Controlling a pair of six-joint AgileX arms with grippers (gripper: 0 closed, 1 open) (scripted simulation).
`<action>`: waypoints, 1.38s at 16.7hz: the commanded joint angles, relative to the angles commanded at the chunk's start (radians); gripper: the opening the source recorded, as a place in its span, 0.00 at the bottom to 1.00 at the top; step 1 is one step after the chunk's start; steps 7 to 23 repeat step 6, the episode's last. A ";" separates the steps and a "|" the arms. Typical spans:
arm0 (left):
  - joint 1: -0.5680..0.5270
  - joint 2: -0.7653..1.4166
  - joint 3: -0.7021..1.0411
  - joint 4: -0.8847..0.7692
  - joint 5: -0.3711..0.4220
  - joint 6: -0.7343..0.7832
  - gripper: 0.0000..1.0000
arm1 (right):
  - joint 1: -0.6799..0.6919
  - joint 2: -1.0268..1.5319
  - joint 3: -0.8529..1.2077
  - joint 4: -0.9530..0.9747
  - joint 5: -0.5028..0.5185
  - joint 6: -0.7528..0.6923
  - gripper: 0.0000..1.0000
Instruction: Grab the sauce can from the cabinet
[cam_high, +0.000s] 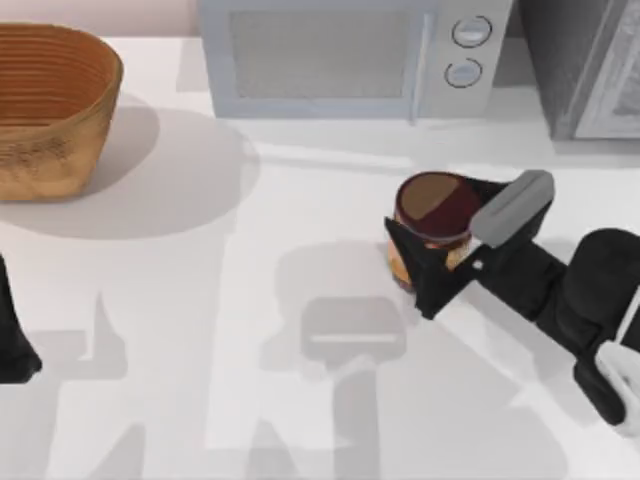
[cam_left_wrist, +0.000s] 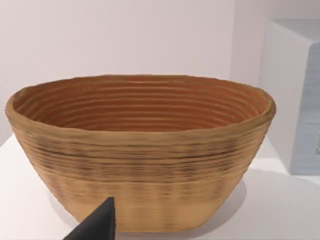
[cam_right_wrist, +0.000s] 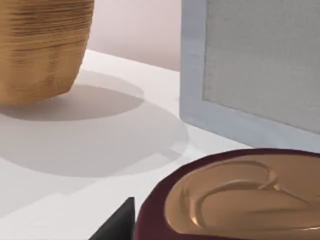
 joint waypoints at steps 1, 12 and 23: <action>0.000 0.000 0.000 0.000 0.000 0.000 1.00 | 0.000 0.000 0.000 0.000 0.000 0.000 1.00; 0.000 0.000 0.000 0.000 0.000 0.000 1.00 | 0.000 0.000 0.000 0.000 0.000 0.000 1.00; 0.000 0.000 0.000 0.000 0.000 0.000 1.00 | 0.000 0.000 0.000 0.000 0.000 0.000 1.00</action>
